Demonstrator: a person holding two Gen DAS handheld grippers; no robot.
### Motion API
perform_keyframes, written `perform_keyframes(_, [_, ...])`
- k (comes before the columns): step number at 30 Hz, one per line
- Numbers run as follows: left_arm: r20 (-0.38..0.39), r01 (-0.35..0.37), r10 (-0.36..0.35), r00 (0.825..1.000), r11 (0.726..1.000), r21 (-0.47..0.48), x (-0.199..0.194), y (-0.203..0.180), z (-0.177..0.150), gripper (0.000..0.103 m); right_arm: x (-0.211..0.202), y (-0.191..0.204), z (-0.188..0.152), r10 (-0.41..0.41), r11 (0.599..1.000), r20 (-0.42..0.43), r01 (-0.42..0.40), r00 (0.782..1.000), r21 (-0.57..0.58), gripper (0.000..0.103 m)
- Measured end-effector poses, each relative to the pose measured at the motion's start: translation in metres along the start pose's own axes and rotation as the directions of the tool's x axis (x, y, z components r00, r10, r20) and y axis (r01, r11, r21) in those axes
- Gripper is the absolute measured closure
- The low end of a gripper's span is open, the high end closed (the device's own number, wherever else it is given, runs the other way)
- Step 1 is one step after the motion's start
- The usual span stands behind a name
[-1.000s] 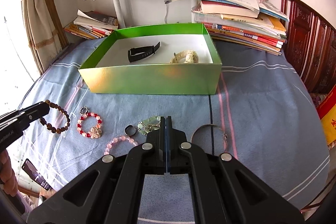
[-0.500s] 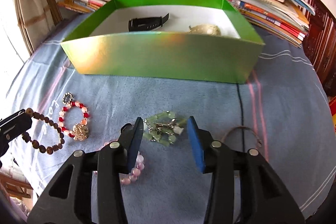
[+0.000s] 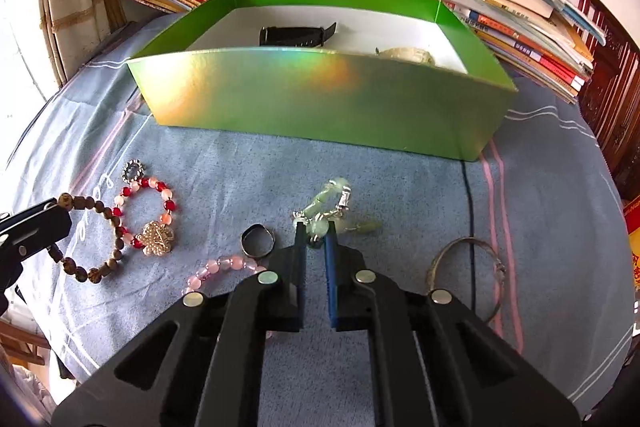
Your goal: Organize jewelry
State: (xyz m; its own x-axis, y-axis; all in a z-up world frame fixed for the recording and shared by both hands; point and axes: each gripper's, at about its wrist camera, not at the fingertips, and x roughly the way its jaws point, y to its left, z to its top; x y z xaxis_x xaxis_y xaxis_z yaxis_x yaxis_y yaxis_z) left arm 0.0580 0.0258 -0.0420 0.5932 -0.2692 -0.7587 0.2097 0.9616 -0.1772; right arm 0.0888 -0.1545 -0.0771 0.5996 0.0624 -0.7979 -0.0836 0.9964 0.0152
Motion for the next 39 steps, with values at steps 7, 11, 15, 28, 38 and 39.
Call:
perform_keyframes(7, [-0.002, 0.0, 0.0, 1.0, 1.0, 0.002, 0.0, -0.001, 0.0, 0.092, -0.013, -0.006, 0.002, 0.009, 1.0, 0.028, -0.009, 1.0, 0.017, 0.096])
perform_keyframes(11, [-0.003, 0.0, 0.0, 1.0, 1.0, 0.005, 0.0, -0.003, 0.0, 0.092, -0.02, -0.01, 0.001, 0.014, 1.0, 0.045, -0.016, 0.999, 0.026, 0.097])
perform_keyframes(15, [-0.003, -0.001, 0.001, 1.0, 1.0, 0.006, 0.0, -0.003, 0.001, 0.092, -0.028, -0.013, 0.001, 0.017, 0.999, 0.062, -0.019, 0.998, 0.034, 0.097])
perform_keyframes(28, [-0.006, 0.0, 0.0, 1.0, 1.0, 0.011, 0.001, -0.005, 0.0, 0.092, -0.03, -0.017, -0.004, 0.019, 0.998, 0.062, -0.022, 0.998, 0.054, 0.097])
perform_keyframes(38, [0.003, 0.0, 0.0, 1.0, 1.0, 0.012, -0.003, -0.004, 0.003, 0.092, -0.037, -0.019, -0.003, 0.022, 0.998, 0.08, -0.026, 0.997, 0.058, 0.097])
perform_keyframes(39, [0.005, 0.0, -0.001, 1.0, 1.0, 0.012, -0.004, -0.005, 0.002, 0.092, -0.038, -0.019, -0.003, 0.023, 0.998, 0.082, -0.028, 0.996, 0.058, 0.097])
